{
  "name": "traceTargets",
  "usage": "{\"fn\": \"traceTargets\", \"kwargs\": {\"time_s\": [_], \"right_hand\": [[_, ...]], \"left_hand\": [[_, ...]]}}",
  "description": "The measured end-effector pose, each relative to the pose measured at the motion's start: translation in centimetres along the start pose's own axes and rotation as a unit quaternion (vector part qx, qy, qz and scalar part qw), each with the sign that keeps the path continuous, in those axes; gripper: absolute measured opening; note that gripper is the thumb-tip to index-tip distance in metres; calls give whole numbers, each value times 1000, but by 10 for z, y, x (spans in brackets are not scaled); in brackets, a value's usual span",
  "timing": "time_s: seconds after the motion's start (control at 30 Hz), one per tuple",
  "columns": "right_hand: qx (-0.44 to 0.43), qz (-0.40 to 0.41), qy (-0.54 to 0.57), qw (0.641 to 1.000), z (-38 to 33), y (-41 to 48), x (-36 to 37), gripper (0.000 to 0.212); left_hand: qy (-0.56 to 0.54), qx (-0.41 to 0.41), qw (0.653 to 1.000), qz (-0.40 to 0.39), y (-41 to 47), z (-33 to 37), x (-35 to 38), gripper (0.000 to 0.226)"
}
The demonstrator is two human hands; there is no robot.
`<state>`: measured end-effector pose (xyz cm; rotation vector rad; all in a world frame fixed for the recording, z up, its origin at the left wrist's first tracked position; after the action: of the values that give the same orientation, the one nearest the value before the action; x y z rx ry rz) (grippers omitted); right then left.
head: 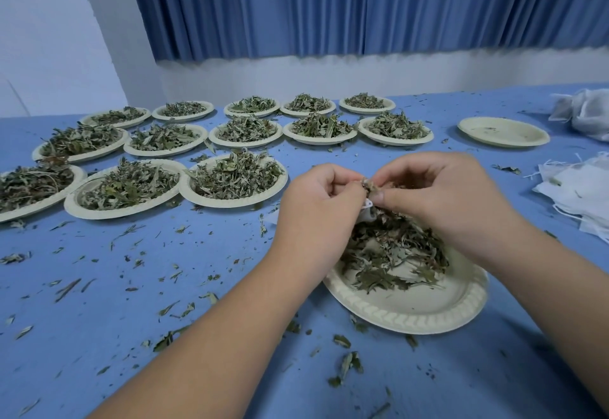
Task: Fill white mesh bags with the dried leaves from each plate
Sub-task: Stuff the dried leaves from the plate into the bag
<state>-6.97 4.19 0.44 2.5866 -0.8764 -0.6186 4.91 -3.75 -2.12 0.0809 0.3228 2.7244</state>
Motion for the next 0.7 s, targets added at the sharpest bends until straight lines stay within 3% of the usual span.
{"fn": "traceTargets", "kwargs": {"time_s": [0.13, 0.23, 0.37, 0.5, 0.7], "right_hand": [[34, -4, 20, 999, 4, 2, 0, 23], [67, -50, 0, 996, 7, 4, -3, 33], [92, -110, 17, 990, 6, 3, -1, 27], [64, -68, -23, 995, 7, 4, -1, 9], [0, 14, -182, 983, 8, 6, 4, 11]], "left_hand": [[-20, -16, 1000, -15, -2, 4, 1, 20], [-45, -26, 998, -32, -3, 7, 0, 20], [-51, -39, 996, -56, -3, 9, 0, 19], [12, 18, 999, -50, -4, 10, -1, 22], [76, 75, 993, -46, -7, 8, 5, 20]]}}
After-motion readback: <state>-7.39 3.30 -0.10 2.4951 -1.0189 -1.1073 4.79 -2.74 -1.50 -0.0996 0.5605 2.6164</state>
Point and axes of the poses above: each hand's wrist, its own y-axis towards the middle knuckle, its own x-axis out of the palm, z = x × y, the point moved 3 cm from there along y, towards the middle knuckle, and after that the axes turned 9 degrees about z, right-handed, at the moved point
